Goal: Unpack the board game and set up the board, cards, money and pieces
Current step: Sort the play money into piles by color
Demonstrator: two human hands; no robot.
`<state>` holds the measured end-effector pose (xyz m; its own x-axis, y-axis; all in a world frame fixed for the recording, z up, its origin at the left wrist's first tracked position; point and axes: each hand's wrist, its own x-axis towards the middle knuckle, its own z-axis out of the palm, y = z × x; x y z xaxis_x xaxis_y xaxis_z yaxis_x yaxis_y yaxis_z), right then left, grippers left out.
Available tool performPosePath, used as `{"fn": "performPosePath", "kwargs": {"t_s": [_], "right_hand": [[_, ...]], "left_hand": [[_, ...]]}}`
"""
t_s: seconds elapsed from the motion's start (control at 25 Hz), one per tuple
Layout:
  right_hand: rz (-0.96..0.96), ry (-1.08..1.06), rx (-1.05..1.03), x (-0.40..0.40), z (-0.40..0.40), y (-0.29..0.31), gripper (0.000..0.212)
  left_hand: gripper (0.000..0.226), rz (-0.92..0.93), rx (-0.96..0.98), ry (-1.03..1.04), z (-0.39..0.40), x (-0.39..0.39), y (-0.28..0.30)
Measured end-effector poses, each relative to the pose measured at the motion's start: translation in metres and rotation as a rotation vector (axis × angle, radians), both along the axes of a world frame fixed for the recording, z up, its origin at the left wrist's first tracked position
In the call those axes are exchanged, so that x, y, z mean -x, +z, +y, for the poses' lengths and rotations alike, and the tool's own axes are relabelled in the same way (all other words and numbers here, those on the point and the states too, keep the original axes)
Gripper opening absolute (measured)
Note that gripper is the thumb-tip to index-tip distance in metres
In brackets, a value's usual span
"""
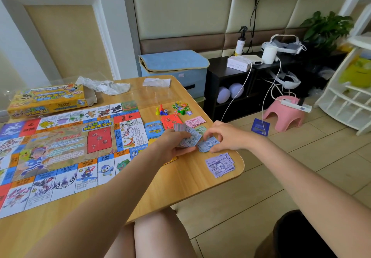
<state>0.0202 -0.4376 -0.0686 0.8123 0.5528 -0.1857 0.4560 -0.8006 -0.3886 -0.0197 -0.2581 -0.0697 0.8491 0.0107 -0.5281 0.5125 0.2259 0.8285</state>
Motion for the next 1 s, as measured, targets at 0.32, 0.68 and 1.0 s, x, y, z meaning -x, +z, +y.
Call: {"fn": "performPosePath", "kwargs": {"t_s": [0.32, 0.68, 1.0], "right_hand": [[0.022, -0.025, 0.002, 0.001, 0.002, 0.0, 0.038], [0.199, -0.253, -0.553, -0.001, 0.014, 0.016, 0.019], [0.269, -0.354, -0.44, 0.001, 0.012, 0.018, 0.015]], "left_hand": [[0.011, -0.013, 0.005, 0.002, 0.0, -0.001, 0.0], [0.01, -0.163, -0.084, -0.124, 0.02, 0.0, 0.001], [0.01, -0.151, -0.107, -0.113, 0.02, 0.0, 0.003]]}}
